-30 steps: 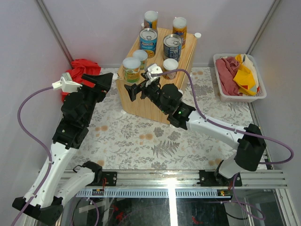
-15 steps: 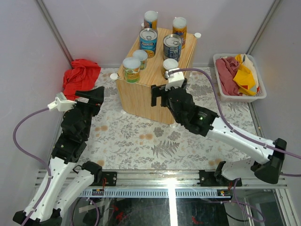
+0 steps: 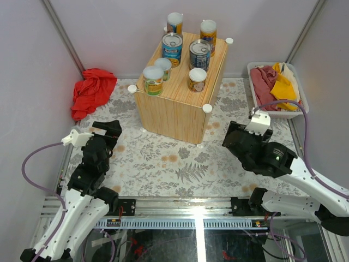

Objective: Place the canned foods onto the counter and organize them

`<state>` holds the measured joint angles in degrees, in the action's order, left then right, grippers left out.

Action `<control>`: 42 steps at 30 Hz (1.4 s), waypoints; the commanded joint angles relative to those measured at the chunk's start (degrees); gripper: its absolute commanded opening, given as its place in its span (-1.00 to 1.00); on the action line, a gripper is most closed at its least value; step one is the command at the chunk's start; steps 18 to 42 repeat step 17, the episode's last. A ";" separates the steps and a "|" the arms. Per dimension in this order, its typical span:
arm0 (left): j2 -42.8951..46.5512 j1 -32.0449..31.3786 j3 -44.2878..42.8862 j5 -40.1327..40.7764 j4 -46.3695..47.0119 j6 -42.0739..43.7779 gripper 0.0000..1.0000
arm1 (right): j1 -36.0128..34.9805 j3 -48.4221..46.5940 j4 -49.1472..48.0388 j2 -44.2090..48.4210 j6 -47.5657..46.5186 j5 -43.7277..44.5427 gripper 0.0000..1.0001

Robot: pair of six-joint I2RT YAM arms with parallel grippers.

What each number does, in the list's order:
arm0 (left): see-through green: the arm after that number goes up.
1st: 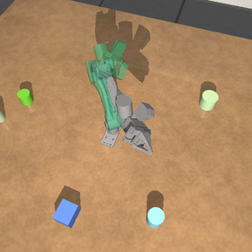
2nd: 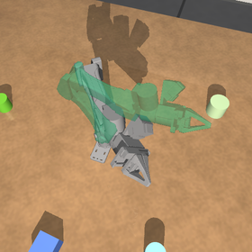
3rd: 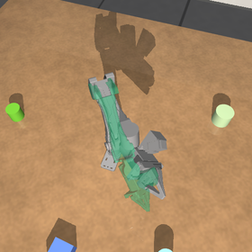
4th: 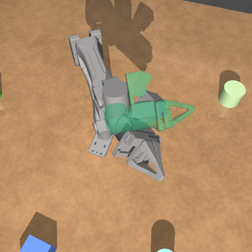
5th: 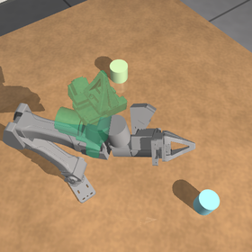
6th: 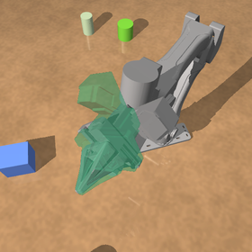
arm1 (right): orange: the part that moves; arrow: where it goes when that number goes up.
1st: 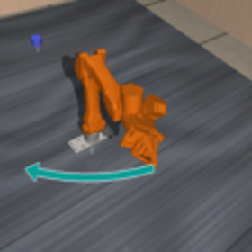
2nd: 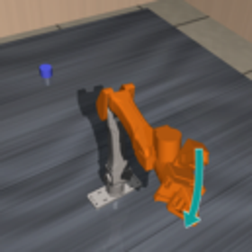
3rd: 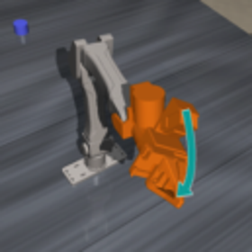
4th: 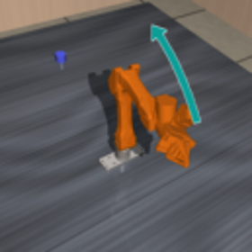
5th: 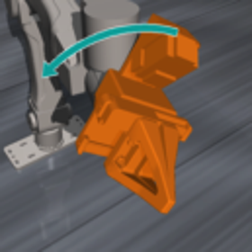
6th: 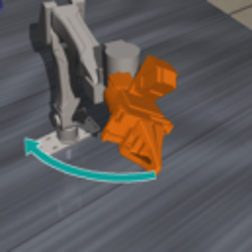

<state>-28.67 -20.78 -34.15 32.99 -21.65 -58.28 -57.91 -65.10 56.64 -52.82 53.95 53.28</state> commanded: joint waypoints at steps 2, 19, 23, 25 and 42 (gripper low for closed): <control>2.78 0.30 1.04 5.66 -1.52 2.84 1.00 | -0.08 0.16 9.20 -1.88 8.33 7.84 0.99; 4.91 0.30 4.83 5.89 1.44 11.94 1.00 | -0.01 4.72 0.95 0.36 -0.84 8.47 1.00; 4.91 0.30 4.83 5.89 1.44 11.94 1.00 | -0.01 4.72 0.95 0.36 -0.84 8.47 1.00; 4.91 0.30 4.83 5.89 1.44 11.94 1.00 | -0.01 4.72 0.95 0.36 -0.84 8.47 1.00; 4.91 0.30 4.83 5.89 1.44 11.94 1.00 | -0.01 4.72 0.95 0.36 -0.84 8.47 1.00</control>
